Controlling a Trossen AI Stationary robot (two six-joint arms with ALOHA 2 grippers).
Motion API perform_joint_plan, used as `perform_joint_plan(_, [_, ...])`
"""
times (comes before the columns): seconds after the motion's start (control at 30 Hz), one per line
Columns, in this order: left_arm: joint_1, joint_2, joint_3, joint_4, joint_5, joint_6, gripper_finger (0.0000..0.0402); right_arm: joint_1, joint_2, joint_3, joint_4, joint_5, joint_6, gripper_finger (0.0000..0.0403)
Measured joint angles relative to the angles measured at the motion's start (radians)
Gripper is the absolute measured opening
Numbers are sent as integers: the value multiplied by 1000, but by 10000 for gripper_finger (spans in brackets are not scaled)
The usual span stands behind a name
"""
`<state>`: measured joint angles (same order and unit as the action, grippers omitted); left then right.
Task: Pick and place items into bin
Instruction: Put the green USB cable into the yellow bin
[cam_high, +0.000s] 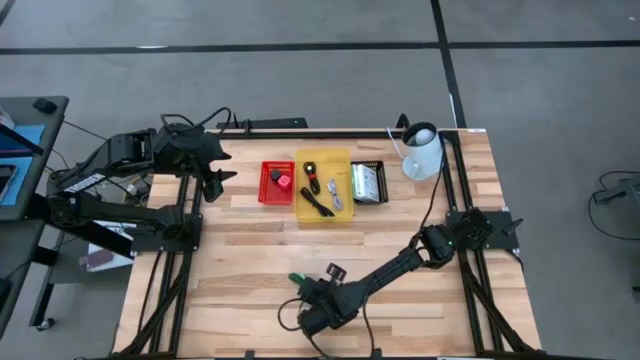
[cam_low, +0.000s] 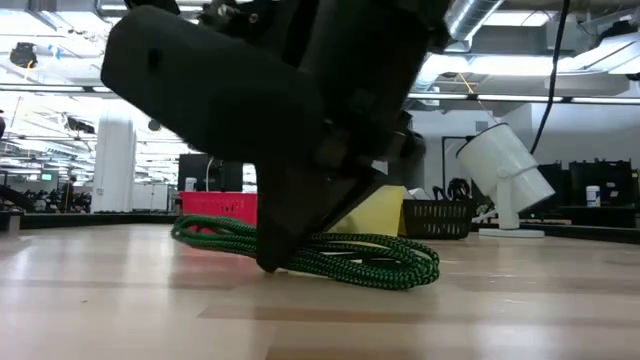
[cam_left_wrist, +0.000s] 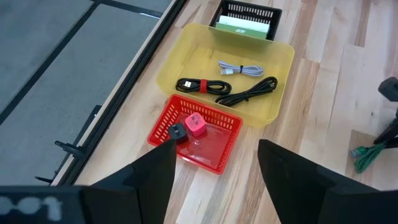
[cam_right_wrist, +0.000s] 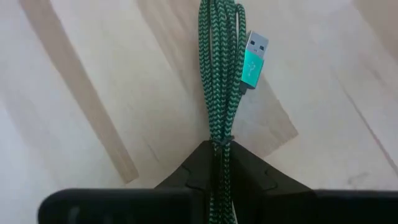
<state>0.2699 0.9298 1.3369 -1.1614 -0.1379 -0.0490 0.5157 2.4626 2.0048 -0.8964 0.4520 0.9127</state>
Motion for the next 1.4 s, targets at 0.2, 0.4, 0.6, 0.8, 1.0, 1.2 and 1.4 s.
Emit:
perform_joint_plan(0.2, [0, 0, 0, 0, 0, 0, 220, 6, 2, -2, -15, 128, 139, 19])
perform_joint_plan(0.4, [0, 0, 0, 0, 0, 0, 220, -14, 2, 3, -50, 145, 207, 22])
perform_joint_plan(0.6, [0, 0, 0, 0, 0, 0, 220, -15, -8, 83, -220, 149, 239, 16])
perform_joint_plan(0.8, [0, 0, 0, 0, 0, 0, 220, -20, -9, 229, -463, 169, 241, 21])
perform_joint_plan(1.0, [0, 0, 0, 0, 0, 0, 220, -52, -19, 349, -678, 230, 231, 15])
perform_joint_plan(1.2, [0, 0, 0, 0, 0, 0, 220, -142, -80, 338, -673, 234, 105, 23])
perform_joint_plan(1.4, [0, 0, 0, 0, 0, 0, 220, -274, -86, 337, -674, 227, -25, 15])
